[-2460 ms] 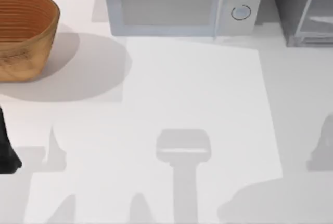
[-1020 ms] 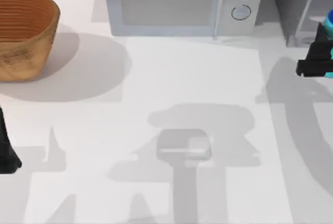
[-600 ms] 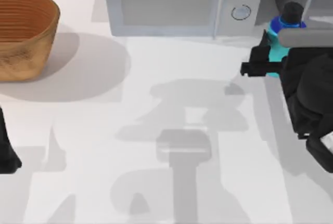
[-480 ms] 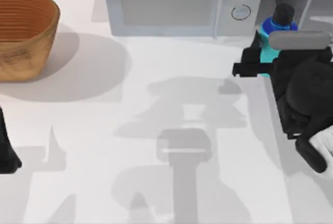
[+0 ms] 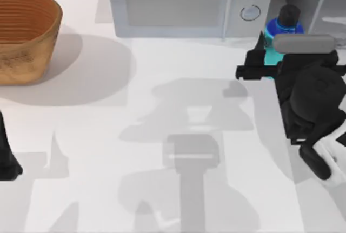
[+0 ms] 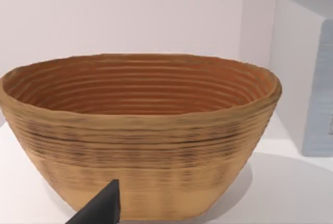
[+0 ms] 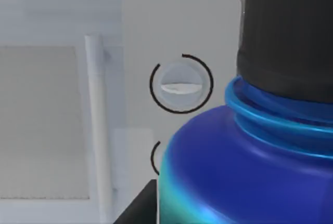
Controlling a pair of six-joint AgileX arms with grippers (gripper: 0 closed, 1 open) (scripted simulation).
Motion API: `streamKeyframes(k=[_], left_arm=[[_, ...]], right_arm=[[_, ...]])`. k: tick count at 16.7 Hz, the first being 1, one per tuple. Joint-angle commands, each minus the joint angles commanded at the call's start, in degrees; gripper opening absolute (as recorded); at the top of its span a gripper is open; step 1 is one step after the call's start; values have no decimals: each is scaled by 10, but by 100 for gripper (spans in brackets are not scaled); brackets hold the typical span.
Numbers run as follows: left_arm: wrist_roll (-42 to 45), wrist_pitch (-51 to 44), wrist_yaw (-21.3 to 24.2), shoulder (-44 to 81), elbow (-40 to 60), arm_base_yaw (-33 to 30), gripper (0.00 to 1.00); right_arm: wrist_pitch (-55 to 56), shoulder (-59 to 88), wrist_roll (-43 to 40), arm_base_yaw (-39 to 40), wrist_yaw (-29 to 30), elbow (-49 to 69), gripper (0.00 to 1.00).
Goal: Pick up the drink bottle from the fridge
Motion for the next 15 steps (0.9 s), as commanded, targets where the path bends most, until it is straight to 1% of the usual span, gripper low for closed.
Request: streamKeyframes(k=[3, 10, 15], left_arm=[[0, 0, 0, 0, 0, 0, 100], [0, 0, 0, 0, 0, 0, 100], [0, 0, 0, 0, 0, 0, 100]], right_arm=[[-1, 20, -3, -5, -5, 17, 0], [3, 127, -3, -37, -36, 126, 0], [3, 133, -2, -39, -38, 134, 0]])
